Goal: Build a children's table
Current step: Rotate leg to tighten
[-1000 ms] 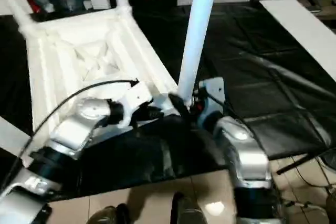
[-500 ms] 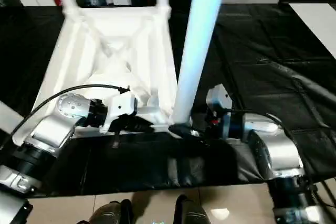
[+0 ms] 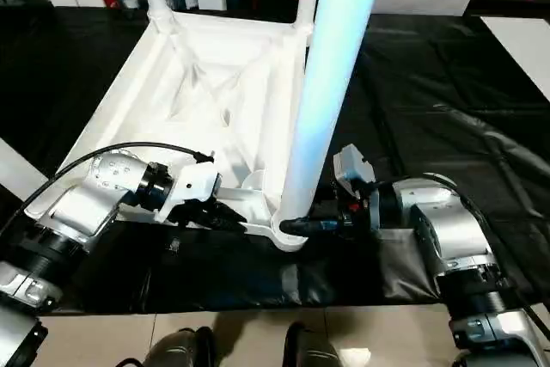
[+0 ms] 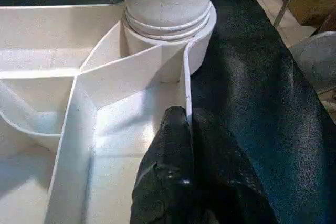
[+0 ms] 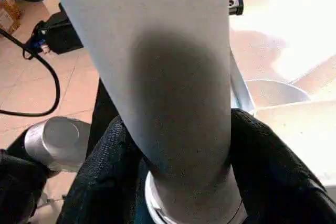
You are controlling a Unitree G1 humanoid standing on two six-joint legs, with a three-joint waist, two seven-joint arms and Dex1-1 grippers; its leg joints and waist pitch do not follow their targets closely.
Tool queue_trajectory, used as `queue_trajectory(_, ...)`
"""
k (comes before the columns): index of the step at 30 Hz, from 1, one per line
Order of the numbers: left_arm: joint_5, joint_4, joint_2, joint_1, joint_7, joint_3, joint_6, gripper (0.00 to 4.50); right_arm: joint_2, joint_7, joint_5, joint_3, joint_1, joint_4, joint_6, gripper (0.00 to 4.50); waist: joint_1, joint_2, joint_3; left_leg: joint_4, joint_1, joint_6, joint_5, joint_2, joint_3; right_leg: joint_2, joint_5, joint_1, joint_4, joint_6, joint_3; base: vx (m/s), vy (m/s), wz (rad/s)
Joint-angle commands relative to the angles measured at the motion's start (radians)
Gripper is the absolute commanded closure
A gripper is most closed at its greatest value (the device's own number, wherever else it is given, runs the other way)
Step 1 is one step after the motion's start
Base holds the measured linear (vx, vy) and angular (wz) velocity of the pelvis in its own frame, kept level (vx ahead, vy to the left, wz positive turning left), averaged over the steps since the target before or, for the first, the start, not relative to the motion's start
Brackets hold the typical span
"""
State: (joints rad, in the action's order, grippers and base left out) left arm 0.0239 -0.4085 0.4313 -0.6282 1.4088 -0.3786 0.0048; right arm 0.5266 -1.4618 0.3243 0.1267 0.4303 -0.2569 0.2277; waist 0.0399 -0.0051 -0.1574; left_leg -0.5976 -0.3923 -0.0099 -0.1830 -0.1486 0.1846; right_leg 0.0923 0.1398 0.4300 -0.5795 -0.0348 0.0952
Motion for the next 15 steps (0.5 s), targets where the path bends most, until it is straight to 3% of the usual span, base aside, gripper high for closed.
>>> queue_trajectory(1,-0.014,-0.007,-0.001,-0.010,0.029,-0.034,-0.022,4.50,0.008,-0.038,0.010,0.014,0.003,-0.003,-0.003,2.41,-0.003,-0.019,0.090,0.067,0.022,0.133,-0.125,-0.086,-0.026,0.079,0.281,-0.063,0.059,-0.243,-0.065,0.000,0.000,0.00)
queue_trajectory(6,-0.009,-0.015,-0.005,-0.010,0.009,-0.022,-0.002,4.50,0.006,-0.042,0.044,0.019,-0.021,0.036,0.048,2.45,-0.002,-0.015,0.088,0.068,0.022,0.136,-0.119,-0.088,-0.027,0.077,0.278,-0.062,0.057,-0.243,-0.065,0.000,0.000,0.00)
queue_trajectory(9,-0.003,0.007,-0.034,-0.009,-0.069,0.005,0.087,4.50,-0.021,0.043,0.061,0.020,-0.070,0.119,0.119,2.45,0.002,-0.016,0.087,0.069,0.024,0.132,-0.119,-0.089,-0.026,0.078,0.281,-0.061,0.060,-0.241,-0.066,0.000,0.000,0.00)
queue_trajectory(12,0.004,0.062,-0.065,0.005,-0.129,0.017,0.168,4.50,-0.087,0.209,0.019,0.014,-0.098,0.159,0.154,2.45,0.001,-0.018,0.082,0.074,0.025,0.101,-0.149,-0.090,-0.029,0.081,0.349,-0.058,0.066,-0.222,-0.067,0.000,0.000,0.00)
queue_trajectory(14,0.001,0.101,-0.094,0.016,-0.178,0.019,0.218,4.50,-0.153,0.347,-0.017,0.005,-0.111,0.179,0.187,2.45,-0.010,-0.017,0.069,0.079,0.024,0.061,-0.232,-0.084,-0.035,0.083,0.497,-0.057,0.085,-0.183,-0.060,0.000,0.000,0.00)
queue_trajectory(15,-0.001,0.118,-0.107,0.021,-0.199,0.020,0.239,4.50,-0.179,0.397,-0.028,0.003,-0.119,0.193,0.203,2.45,-0.017,-0.016,0.065,0.083,0.031,0.032,-0.277,-0.083,-0.039,0.083,0.572,-0.053,0.095,-0.157,-0.059,0.000,0.000,0.00)
